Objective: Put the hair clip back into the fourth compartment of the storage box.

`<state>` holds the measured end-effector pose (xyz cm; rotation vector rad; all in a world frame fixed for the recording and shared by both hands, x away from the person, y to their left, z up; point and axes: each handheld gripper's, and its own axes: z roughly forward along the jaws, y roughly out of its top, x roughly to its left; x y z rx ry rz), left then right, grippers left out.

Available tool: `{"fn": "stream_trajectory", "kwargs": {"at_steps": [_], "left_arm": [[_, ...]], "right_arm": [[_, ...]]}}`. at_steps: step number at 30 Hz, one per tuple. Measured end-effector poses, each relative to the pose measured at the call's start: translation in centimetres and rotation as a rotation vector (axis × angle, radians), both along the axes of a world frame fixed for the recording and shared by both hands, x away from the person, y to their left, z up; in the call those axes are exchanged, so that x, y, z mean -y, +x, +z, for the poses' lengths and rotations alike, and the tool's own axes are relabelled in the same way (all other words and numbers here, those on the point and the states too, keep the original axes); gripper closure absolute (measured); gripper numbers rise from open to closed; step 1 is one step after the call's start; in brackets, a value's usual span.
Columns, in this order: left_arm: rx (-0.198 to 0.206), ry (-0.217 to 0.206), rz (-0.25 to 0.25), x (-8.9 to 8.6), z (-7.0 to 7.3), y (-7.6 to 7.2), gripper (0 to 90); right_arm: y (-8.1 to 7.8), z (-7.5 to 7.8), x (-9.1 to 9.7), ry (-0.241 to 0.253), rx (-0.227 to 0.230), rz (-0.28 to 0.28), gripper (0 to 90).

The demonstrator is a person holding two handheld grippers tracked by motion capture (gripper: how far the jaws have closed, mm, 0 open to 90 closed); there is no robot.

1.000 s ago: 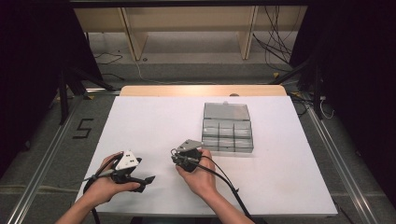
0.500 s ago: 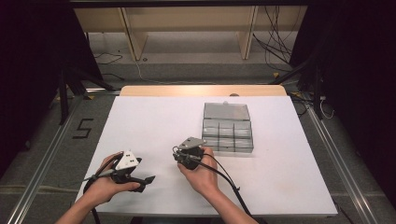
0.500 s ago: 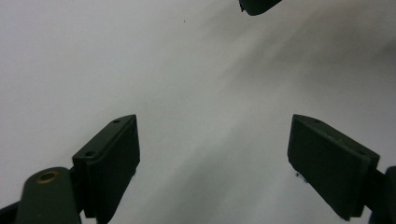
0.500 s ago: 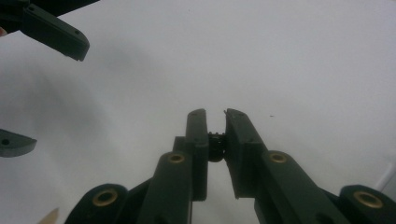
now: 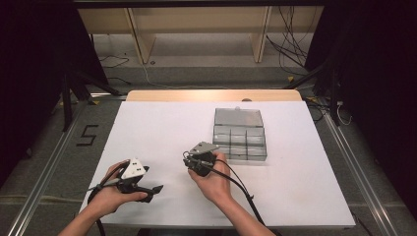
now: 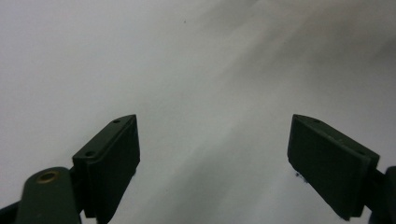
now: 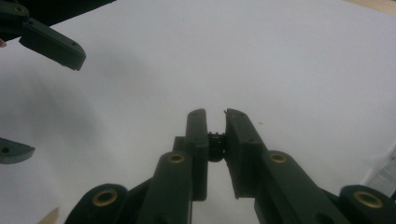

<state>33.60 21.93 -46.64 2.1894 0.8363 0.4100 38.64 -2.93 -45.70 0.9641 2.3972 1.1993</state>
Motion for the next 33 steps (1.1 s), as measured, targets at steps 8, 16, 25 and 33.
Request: {"fn": "stream_trajectory", "kwargs": {"at_steps": [8,16,25,33], "left_arm": [[0.000,0.000,0.000,0.0,0.0,0.0,16.8],[-0.001,0.000,-0.001,0.0,0.0,0.0,16.9],[0.000,0.001,-0.001,0.0,0.0,0.0,16.9],[-0.001,0.001,-0.001,0.0,0.0,0.0,16.9]], "right_arm": [[0.2,0.5,0.3,0.002,0.009,-0.006,80.2],[0.4,0.7,0.5,0.007,0.014,-0.011,80.2],[0.5,1.1,0.8,0.009,0.017,-0.018,80.2],[0.8,1.6,0.9,0.007,0.025,-0.021,80.2]]}}
